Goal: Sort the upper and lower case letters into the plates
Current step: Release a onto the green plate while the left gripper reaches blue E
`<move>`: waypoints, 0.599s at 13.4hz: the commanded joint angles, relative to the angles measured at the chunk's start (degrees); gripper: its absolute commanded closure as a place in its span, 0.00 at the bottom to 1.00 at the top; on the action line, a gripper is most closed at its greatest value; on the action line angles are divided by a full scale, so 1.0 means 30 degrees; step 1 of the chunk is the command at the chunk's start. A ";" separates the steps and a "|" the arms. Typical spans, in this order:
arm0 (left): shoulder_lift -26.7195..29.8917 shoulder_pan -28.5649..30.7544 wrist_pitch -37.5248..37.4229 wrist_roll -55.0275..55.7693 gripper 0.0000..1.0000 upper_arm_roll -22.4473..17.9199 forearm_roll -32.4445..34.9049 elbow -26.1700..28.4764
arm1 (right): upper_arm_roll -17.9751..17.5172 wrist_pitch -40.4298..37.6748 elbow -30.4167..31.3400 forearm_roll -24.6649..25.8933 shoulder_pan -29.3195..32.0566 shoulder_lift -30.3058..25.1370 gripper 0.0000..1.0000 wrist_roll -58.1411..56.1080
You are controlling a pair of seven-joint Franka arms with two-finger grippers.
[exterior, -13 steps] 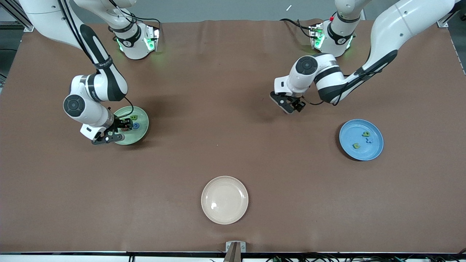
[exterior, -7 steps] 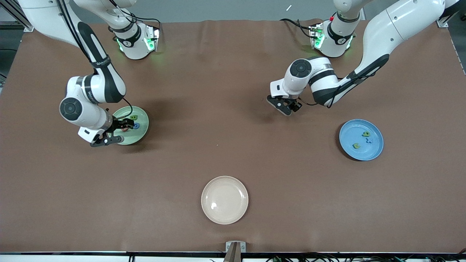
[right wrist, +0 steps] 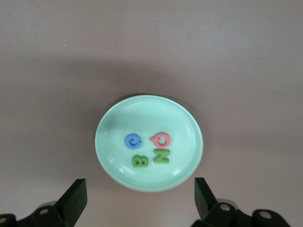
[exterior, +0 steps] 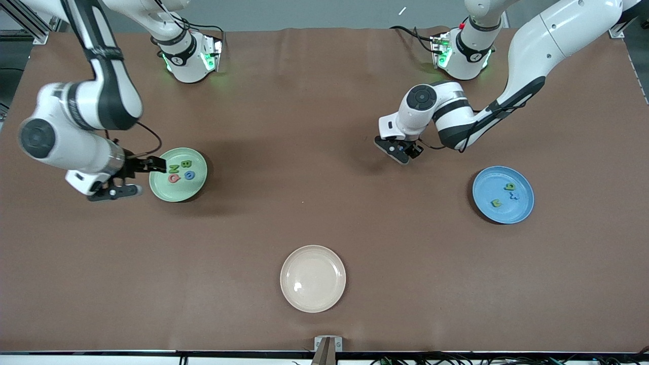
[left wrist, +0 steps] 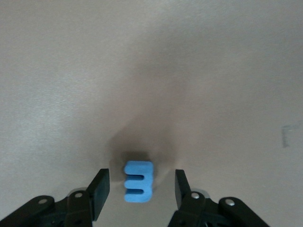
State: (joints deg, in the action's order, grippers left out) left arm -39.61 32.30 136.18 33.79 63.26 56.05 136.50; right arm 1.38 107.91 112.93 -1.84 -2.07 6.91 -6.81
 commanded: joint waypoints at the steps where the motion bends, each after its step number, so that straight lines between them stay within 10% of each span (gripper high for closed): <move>1: 0.0196 -0.0014 0.0163 0.0398 0.36 -0.0082 0.0507 0.0026 | -0.0107 -0.3409 -0.3617 -0.0092 0.0777 0.0188 0.00 0.0279; 8: 0.0167 -0.0219 0.0163 0.1156 0.61 -0.0141 0.0536 0.0085 | -0.0107 -0.4944 -0.6529 0.0935 0.1159 0.0305 0.00 0.0279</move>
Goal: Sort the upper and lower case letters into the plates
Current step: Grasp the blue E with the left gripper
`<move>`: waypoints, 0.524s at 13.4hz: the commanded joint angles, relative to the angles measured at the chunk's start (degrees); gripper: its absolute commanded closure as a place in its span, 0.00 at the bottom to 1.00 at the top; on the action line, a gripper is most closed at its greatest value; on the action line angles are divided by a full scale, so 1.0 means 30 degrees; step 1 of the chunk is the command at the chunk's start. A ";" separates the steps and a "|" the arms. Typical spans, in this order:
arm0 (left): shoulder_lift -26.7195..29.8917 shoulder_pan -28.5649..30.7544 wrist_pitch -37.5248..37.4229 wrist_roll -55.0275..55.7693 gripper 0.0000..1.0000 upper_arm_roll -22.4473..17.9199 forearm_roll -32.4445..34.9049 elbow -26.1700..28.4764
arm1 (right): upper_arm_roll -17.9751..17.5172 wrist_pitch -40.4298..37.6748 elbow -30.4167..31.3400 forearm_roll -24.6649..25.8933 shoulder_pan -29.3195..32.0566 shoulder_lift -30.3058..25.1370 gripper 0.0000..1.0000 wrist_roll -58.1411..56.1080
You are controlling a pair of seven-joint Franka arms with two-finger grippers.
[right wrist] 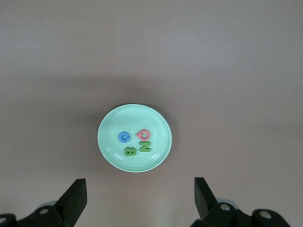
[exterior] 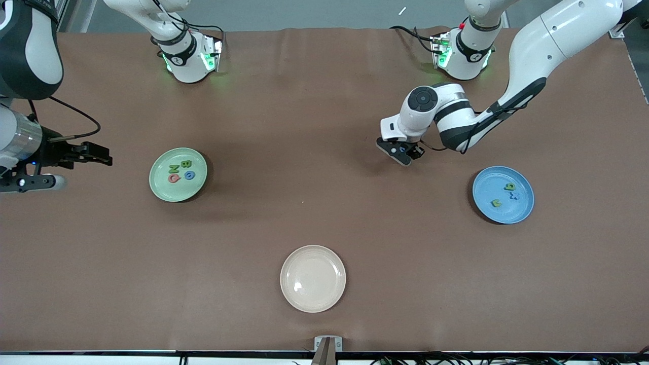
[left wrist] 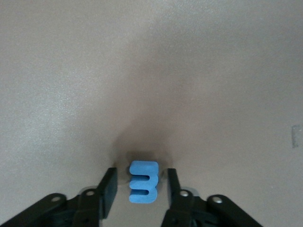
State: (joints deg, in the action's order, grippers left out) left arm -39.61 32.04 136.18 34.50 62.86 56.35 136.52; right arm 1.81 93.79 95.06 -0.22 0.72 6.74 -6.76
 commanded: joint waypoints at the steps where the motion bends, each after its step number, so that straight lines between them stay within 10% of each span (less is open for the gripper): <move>1: 0.0167 -0.0132 0.0163 0.0979 0.62 -0.0007 0.0436 0.0080 | -0.0253 -0.0239 -0.0662 0.0396 0.0259 0.0360 0.00 0.0261; 7: 0.0138 -0.0132 0.0163 0.1416 0.88 -0.0036 0.0670 0.0138 | -0.0311 -0.0967 -0.1305 0.0396 0.0142 0.0331 0.00 0.0757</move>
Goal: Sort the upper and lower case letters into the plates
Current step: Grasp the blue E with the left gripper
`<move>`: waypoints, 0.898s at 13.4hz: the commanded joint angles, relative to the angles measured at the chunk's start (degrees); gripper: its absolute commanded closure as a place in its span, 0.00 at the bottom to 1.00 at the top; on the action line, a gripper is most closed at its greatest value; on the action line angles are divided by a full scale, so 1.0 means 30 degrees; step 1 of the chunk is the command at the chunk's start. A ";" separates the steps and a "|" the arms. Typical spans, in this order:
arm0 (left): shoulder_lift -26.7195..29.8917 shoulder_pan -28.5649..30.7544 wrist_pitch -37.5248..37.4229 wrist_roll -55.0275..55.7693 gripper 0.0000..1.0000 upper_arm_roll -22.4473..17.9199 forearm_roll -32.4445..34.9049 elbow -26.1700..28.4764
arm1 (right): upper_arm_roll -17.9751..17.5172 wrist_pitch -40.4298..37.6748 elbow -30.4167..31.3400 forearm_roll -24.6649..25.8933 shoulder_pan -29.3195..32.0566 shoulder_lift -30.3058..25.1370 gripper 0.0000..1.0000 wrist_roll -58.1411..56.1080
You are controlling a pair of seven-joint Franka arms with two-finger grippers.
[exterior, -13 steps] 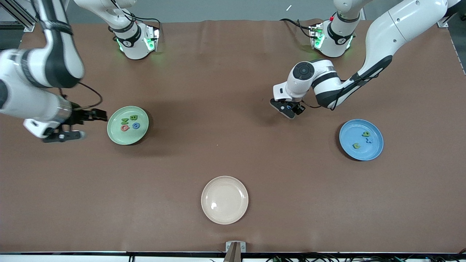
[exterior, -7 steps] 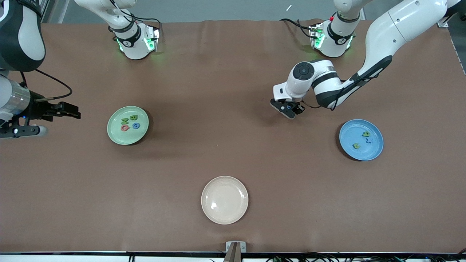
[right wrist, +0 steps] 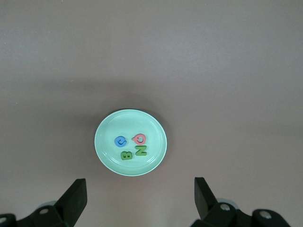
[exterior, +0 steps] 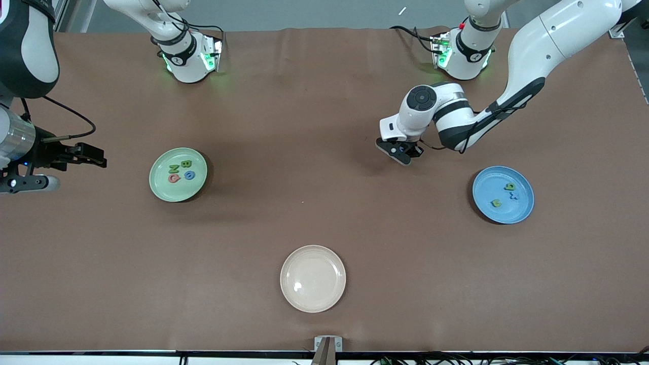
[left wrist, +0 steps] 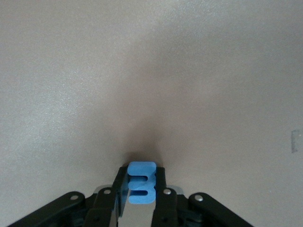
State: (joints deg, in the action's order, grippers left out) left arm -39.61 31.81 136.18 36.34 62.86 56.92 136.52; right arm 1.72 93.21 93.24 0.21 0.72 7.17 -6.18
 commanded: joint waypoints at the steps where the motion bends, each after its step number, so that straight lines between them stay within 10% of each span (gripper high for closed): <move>1: 0.0166 -0.0056 0.0163 0.0982 0.92 -0.0036 0.0479 0.0137 | -0.0308 -0.1039 -0.0785 0.0195 0.0084 0.0188 0.00 0.0886; 12: 0.0695 0.1726 -0.1503 0.0604 1.00 0.0985 -0.0075 -0.1324 | -0.0338 -0.1158 -0.0845 -0.0332 -0.0297 0.0217 0.00 0.1475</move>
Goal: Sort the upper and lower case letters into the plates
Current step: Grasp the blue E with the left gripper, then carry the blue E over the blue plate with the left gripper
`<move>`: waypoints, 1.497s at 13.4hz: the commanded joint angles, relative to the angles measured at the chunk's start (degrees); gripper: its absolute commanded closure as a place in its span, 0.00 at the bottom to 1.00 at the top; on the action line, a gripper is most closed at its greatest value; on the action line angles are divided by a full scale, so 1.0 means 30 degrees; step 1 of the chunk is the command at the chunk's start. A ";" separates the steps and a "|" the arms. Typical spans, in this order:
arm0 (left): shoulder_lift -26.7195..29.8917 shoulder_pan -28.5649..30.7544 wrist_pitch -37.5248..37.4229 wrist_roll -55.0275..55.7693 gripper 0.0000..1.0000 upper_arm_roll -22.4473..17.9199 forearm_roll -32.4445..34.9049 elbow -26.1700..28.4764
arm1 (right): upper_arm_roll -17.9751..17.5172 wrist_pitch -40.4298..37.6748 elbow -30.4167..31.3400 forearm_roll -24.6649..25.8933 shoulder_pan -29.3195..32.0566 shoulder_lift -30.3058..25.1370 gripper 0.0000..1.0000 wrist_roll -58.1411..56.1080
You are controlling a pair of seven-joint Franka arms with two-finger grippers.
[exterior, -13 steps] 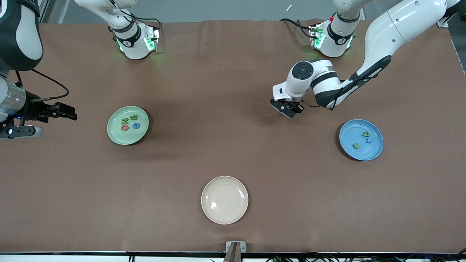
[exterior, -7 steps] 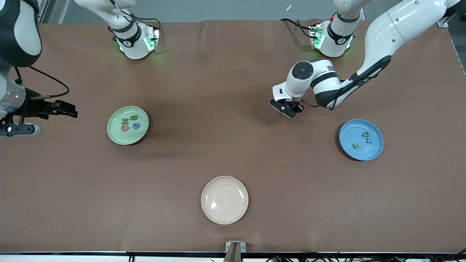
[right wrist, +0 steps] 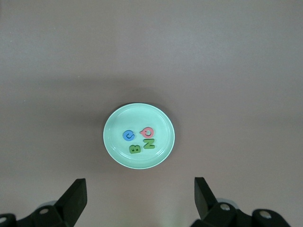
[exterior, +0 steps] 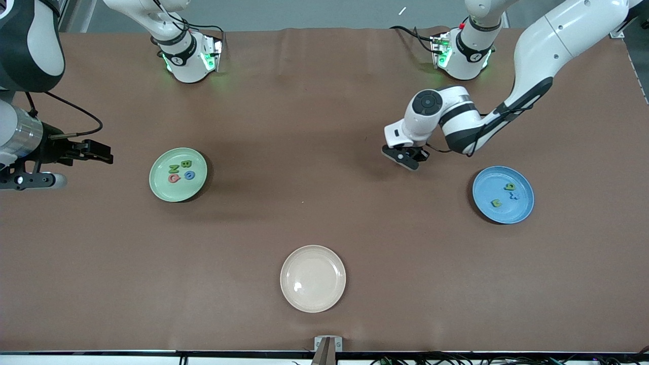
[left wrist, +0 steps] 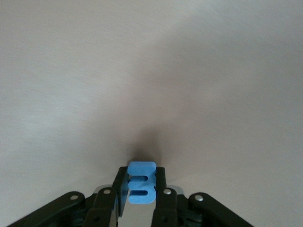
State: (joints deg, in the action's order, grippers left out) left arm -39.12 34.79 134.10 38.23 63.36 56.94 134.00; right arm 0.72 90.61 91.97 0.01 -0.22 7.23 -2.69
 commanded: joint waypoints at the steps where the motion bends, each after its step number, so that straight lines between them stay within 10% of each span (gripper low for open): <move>1: 0.0559 0.1171 -0.1133 -0.0607 1.00 0.1173 -0.0549 -0.0776 | -0.0035 -0.0264 -0.0452 -0.0267 0.0045 0.0228 0.00 0.0164; 9: 0.0471 0.9049 -0.3861 -0.8368 1.00 0.4808 -0.0846 -0.0780 | -0.0006 -0.0176 -0.2210 -0.0267 0.0133 0.0902 0.00 0.0163; 20: -0.0055 1.1108 -0.2984 -1.2565 1.00 0.2176 0.1670 -0.1013 | -0.0005 -0.0704 0.0277 -0.0238 0.0104 -0.0676 0.00 -0.0042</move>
State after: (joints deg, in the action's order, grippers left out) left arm -39.04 68.24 124.05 1.36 70.88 59.81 131.38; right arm 0.88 88.19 89.05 -0.17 -0.01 9.33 -2.72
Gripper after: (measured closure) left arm 0.727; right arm 0.000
